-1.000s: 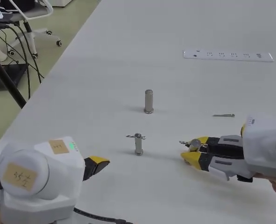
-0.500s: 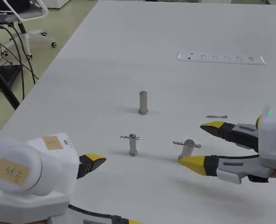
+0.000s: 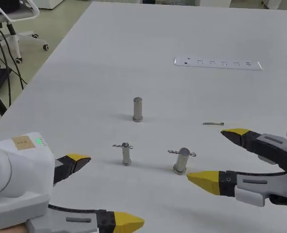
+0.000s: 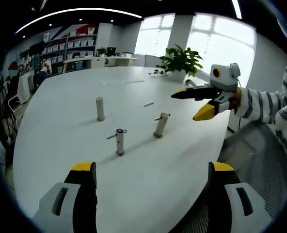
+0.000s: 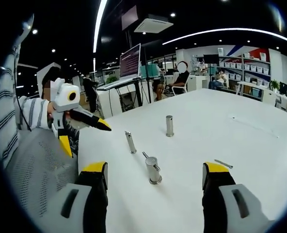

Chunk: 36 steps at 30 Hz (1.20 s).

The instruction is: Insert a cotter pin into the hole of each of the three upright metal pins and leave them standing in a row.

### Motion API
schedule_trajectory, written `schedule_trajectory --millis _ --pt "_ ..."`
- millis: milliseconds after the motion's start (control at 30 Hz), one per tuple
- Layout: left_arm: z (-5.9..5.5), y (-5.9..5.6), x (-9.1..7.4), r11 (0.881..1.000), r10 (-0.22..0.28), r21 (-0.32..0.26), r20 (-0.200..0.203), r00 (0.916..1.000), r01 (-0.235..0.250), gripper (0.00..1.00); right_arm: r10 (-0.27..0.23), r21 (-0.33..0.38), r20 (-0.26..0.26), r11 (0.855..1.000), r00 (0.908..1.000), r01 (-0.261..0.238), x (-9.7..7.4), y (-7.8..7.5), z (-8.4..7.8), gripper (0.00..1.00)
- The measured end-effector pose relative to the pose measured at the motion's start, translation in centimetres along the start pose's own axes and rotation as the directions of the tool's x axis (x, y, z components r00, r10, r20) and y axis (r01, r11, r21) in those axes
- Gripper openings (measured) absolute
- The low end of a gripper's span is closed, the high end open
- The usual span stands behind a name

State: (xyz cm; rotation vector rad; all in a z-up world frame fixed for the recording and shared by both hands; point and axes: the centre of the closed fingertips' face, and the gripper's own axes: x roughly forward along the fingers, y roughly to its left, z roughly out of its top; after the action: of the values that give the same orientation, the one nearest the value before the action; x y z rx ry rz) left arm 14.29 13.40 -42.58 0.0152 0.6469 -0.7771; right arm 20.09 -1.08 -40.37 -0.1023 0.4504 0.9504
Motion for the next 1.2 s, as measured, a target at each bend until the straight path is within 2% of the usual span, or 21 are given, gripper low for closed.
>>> schedule_trajectory --millis 133,267,467,733,900,1200 --pt "0.2 0.2 0.0 1.000 0.005 -0.023 0.014 0.9999 -0.005 0.94 -0.009 0.052 -0.011 0.999 0.9999 0.010 -0.7 0.1 -0.4 0.81" --pt "0.4 0.2 0.1 0.999 0.010 -0.034 0.014 0.9999 -0.009 0.94 -0.043 0.089 -0.014 0.995 0.9990 0.044 -1.3 -0.1 -0.6 0.86" --pt "0.8 0.5 0.3 0.999 0.021 -0.045 0.021 0.9996 -0.020 0.94 -0.077 0.145 -0.027 0.986 0.9967 0.080 -1.6 -1.1 -1.3 0.89" --pt "1.4 0.8 0.3 0.998 0.028 -0.055 0.030 0.9992 -0.026 0.94 -0.108 0.178 -0.074 0.977 0.9914 0.120 -2.6 -1.7 -2.6 0.94" --pt "1.7 1.2 0.4 0.998 0.035 -0.060 0.035 0.9988 -0.033 0.94 -0.138 0.219 -0.081 0.964 0.9871 0.153 -3.3 -1.9 -3.2 0.96" --pt "2.1 1.4 0.8 0.997 0.027 -0.074 0.040 0.9988 -0.024 0.93 -0.175 0.240 -0.091 0.952 0.9804 0.192 -3.6 -2.1 -3.1 0.95"
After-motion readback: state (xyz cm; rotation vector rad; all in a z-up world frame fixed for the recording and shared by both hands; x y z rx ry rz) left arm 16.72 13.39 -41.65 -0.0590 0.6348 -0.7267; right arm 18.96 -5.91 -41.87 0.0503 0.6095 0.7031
